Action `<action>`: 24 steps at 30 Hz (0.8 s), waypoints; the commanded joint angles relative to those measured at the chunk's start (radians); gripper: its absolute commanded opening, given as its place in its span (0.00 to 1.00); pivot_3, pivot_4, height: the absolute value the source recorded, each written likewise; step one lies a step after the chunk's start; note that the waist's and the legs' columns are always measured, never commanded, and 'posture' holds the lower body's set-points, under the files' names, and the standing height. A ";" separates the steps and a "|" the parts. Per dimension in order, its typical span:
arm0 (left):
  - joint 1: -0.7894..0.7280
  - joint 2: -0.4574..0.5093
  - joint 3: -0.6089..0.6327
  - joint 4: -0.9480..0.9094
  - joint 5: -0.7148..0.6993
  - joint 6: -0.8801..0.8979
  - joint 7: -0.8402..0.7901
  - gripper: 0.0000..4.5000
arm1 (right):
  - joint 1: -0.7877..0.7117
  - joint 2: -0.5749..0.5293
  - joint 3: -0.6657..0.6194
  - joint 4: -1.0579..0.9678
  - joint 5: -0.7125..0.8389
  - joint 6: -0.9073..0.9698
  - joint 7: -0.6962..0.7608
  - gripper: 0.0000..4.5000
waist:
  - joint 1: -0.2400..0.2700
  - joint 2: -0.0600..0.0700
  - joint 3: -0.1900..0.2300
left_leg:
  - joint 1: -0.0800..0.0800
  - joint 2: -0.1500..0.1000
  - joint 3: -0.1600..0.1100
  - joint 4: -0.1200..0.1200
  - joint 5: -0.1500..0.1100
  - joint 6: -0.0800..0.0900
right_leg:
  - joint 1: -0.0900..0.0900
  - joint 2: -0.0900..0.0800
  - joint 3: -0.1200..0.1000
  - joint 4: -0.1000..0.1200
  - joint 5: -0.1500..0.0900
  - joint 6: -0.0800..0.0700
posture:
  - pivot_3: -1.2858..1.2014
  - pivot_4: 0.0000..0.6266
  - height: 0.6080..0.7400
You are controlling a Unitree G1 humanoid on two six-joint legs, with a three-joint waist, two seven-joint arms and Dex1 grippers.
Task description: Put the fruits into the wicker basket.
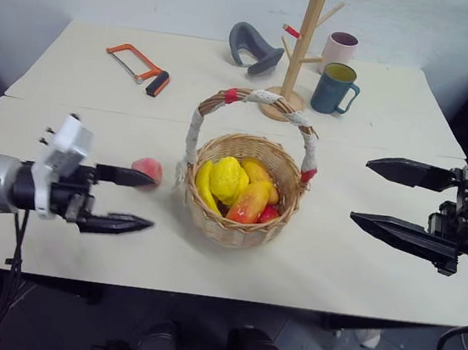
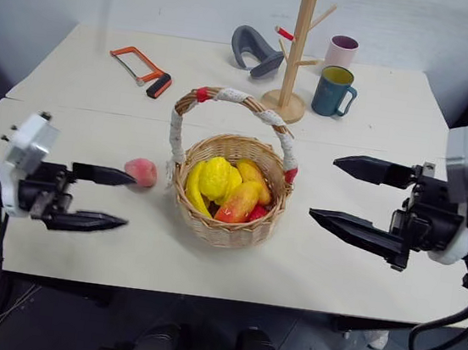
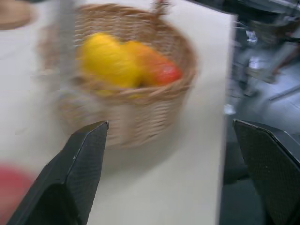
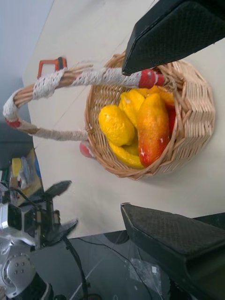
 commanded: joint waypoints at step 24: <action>-0.369 -0.211 -0.384 0.480 0.519 -0.446 0.155 0.87 | -0.095 -0.015 0.052 -0.016 0.126 -0.012 -0.164 1.00 | -0.001 -0.001 0.000 | -0.018 0.001 0.003 0.004 0.001 0.000 | -0.018 0.002 0.000 0.005 0.002 0.003 | 0.52 0.24 1.00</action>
